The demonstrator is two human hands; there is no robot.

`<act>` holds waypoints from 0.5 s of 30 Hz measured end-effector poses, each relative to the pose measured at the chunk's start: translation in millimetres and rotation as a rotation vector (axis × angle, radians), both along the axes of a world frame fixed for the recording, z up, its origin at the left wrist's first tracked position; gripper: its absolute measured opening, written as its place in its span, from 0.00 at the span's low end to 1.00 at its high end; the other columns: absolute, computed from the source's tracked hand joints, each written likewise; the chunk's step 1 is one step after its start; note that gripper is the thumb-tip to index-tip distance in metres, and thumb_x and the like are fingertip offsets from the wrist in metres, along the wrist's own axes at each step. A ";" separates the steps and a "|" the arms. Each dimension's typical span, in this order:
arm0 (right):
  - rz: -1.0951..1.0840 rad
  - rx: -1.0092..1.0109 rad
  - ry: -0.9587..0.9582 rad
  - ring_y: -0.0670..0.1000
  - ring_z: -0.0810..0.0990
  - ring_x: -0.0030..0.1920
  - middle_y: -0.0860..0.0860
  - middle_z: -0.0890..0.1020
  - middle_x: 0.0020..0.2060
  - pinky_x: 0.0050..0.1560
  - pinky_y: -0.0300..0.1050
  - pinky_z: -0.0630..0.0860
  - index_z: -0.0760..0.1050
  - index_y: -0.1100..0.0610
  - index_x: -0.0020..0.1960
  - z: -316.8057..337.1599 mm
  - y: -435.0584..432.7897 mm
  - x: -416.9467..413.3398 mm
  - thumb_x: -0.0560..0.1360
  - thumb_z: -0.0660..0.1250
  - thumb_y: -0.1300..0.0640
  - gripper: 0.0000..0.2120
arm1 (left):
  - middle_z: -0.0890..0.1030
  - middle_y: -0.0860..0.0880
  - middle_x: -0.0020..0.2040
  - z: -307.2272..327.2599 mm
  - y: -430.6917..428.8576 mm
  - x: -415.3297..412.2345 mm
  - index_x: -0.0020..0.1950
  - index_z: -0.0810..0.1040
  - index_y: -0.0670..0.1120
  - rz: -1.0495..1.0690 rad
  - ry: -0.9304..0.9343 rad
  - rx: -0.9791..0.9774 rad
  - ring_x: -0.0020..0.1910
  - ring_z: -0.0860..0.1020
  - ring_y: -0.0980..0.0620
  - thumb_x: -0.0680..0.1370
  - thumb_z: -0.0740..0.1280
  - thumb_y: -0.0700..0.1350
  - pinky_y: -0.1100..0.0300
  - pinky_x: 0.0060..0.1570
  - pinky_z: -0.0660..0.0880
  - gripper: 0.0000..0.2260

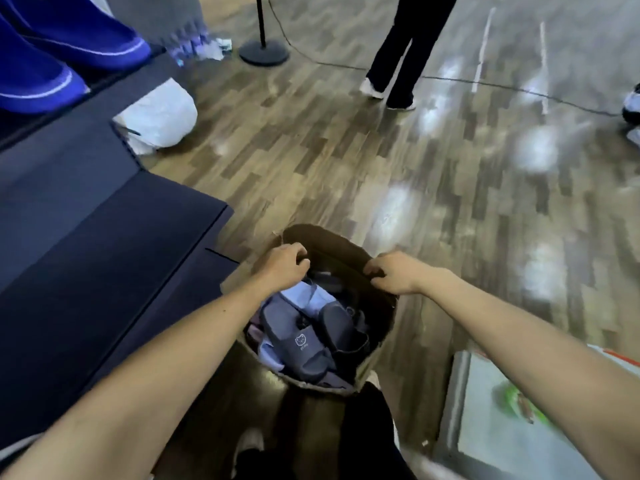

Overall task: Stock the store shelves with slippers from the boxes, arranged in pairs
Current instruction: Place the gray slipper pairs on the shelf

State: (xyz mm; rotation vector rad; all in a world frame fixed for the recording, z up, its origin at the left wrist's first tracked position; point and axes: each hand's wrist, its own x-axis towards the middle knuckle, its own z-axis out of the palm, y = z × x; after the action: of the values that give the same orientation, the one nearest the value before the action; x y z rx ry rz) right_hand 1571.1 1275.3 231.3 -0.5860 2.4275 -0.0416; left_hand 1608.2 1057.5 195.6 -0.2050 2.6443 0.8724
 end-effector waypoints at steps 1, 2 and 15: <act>0.019 -0.005 -0.035 0.55 0.72 0.65 0.55 0.74 0.65 0.65 0.48 0.69 0.70 0.54 0.67 -6.8 5.4 -14.1 0.77 0.60 0.55 0.19 | 0.77 0.43 0.59 -8.0 8.4 -4.7 0.59 0.75 0.42 0.044 -0.026 0.009 0.58 0.75 0.43 0.78 0.61 0.46 0.55 0.56 0.72 0.13; 0.036 -0.011 -0.068 0.55 0.72 0.65 0.54 0.75 0.65 0.66 0.47 0.69 0.70 0.55 0.67 -15.4 10.4 -26.5 0.77 0.60 0.55 0.19 | 0.79 0.44 0.57 -17.7 15.7 -8.4 0.57 0.76 0.43 0.088 -0.054 0.009 0.57 0.76 0.43 0.77 0.61 0.46 0.54 0.55 0.73 0.12; 0.327 0.042 -0.440 0.60 0.76 0.58 0.60 0.79 0.56 0.56 0.48 0.71 0.76 0.63 0.57 -218.8 21.1 -45.9 0.77 0.56 0.61 0.14 | 0.76 0.45 0.61 -197.3 63.2 11.9 0.62 0.74 0.45 0.337 -0.417 -0.018 0.61 0.72 0.44 0.77 0.63 0.45 0.55 0.58 0.67 0.14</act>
State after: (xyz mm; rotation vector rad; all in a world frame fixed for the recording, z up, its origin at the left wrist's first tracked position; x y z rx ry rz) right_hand 1525.2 1296.4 12.6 -0.8490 1.8835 0.0160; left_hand 1620.0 1120.7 -1.6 -0.7666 2.2584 0.7993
